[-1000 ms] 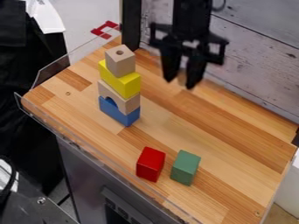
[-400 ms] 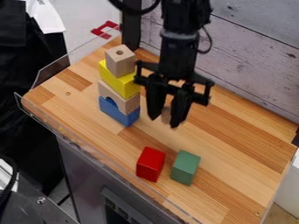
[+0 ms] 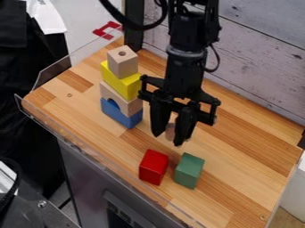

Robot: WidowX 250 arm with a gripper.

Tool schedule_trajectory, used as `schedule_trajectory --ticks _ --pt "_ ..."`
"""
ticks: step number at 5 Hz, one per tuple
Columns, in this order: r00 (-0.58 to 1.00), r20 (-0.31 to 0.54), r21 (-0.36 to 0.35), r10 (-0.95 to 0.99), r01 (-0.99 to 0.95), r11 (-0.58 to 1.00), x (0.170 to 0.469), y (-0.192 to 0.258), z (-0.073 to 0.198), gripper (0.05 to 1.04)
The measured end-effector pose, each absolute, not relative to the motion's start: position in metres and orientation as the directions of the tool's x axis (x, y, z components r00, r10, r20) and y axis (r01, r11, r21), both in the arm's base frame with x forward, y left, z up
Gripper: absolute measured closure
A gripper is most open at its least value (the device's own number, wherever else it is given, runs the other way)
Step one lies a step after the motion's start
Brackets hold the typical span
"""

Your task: Put the plus on top of the green block

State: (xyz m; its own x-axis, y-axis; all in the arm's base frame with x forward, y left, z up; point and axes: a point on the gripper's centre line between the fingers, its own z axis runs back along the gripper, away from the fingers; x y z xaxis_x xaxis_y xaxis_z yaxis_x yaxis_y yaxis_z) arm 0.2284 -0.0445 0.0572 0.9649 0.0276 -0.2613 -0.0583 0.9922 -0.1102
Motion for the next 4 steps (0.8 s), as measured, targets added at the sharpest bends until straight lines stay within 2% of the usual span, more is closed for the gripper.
schedule_trajectory --ticks 4 --pt "0.956 -0.282 -0.098 -0.076 0.051 0.994 0.213 -0.063 0.056 0.668"
